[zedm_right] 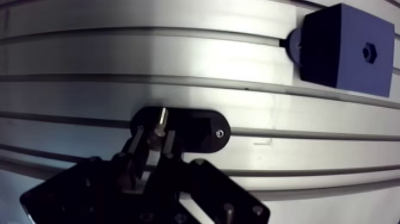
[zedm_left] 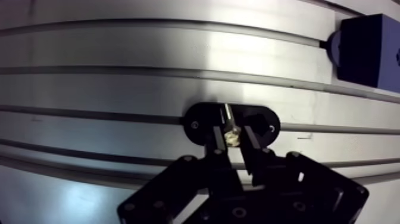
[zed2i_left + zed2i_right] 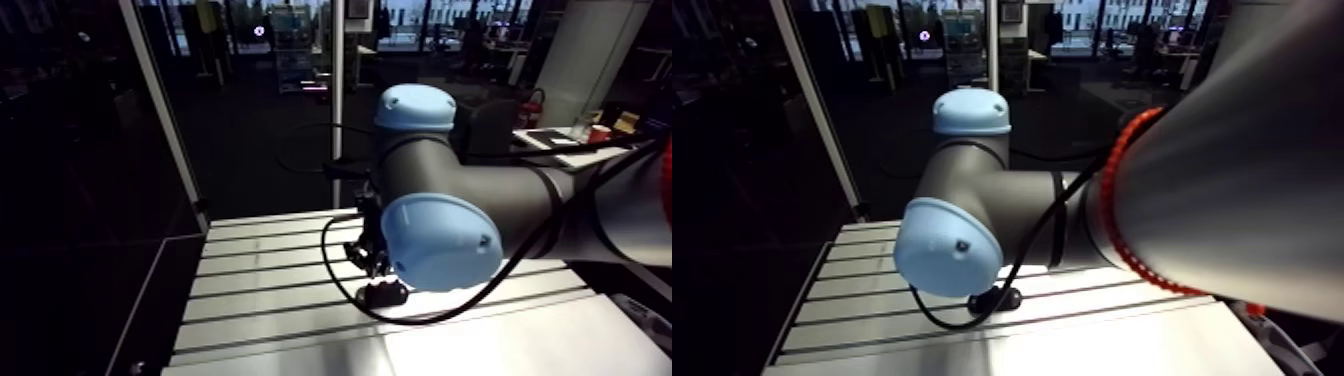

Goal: Pick up the M10 bolt and insert it into the hex recess until seated.

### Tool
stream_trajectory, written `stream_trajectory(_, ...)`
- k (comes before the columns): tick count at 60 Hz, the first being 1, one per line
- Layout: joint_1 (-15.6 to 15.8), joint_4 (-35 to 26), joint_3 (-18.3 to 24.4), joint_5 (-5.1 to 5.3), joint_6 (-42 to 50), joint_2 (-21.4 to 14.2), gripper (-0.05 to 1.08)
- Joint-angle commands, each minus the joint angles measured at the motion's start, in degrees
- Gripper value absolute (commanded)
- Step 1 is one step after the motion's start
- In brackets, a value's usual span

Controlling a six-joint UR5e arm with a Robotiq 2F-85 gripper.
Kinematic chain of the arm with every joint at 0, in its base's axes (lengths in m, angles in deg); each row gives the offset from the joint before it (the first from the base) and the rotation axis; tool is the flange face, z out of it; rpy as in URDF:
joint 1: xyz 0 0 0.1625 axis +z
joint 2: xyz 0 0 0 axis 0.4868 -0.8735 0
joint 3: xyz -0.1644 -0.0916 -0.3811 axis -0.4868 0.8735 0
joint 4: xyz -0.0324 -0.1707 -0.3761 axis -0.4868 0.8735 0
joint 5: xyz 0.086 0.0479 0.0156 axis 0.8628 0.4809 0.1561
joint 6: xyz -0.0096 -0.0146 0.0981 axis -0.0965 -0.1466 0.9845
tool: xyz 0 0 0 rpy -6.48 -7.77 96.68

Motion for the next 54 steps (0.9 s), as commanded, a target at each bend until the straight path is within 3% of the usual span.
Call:
stream_trajectory(1, 0.08, -4.31, 4.63, 0.66, -0.24, -1.25, 0.78)
stream_trajectory(11, -0.16, -11.48, 11.88, 1.99, -5.03, -1.3, 0.79)
stream_trajectory(27, -4.02, -23.74, 23.7, 1.92, -18.87, 0.39, 0.8)
stream_trajectory(31, -6.69, -27.96, 26.73, 1.75, -27.64, 1.48, 0.8)
stream_trajectory(38, -9.62, -30.92, 29.48, 1.59, -33.9, 2.31, 0.79)
stream_trajectory(42, -10.35, -33.08, 31.71, 1.26, -36.07, 3.28, 0.79)
stream_trajectory(45, -10.47, -35.19, 33.93, 0.43, -37.18, 4.33, 0.79)
stream_trajectory(54, -11.14, -37.41, 36.88, -2.96, -40.74, 6.27, 0.79)
